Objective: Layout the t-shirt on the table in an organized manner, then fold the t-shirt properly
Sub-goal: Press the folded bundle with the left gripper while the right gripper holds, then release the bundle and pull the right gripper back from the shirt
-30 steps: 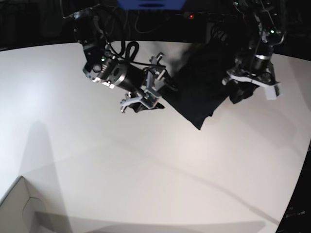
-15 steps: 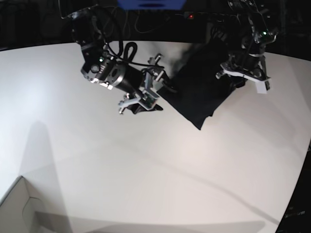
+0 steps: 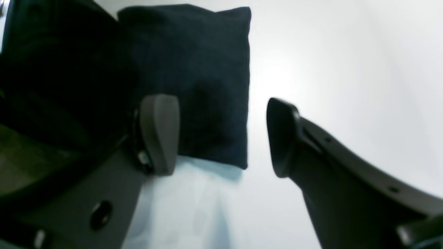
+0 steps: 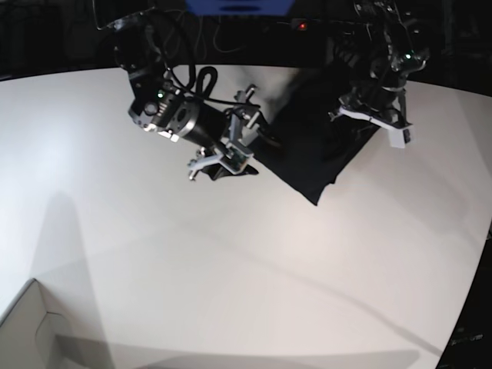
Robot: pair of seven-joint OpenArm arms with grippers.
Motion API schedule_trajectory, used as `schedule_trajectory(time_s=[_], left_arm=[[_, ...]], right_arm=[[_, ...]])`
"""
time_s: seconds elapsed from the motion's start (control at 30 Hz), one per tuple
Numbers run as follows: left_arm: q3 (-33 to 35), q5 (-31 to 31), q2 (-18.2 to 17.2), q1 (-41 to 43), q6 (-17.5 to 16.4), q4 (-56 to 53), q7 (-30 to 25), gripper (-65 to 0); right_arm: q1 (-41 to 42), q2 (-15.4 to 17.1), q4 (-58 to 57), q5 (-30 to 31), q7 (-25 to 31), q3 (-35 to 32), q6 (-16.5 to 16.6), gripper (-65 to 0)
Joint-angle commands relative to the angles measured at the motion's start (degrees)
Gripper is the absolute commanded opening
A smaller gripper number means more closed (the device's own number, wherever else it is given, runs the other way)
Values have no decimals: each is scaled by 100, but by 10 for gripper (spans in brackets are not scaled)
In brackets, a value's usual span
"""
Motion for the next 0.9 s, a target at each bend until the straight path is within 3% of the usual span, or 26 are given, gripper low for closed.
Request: schedule_trajectory(time_s=[0.0, 0.07, 0.5, 0.87], left_arm=[[-11, -93, -24, -22, -43, 132, -99, -590], [-20, -67, -24, -128, -17, 123, -73, -650], [-459, -119, 20, 39, -17, 915, -73, -650], [-952, -111, 2, 136, -43, 422, -73, -650]], right_arm=[[68, -32, 106, 119, 159, -4, 17, -251], [68, -32, 106, 119, 159, -4, 17, -251], [77, -6, 106, 119, 159, -4, 17, -251], [147, -32, 106, 119, 159, -13, 17, -251]])
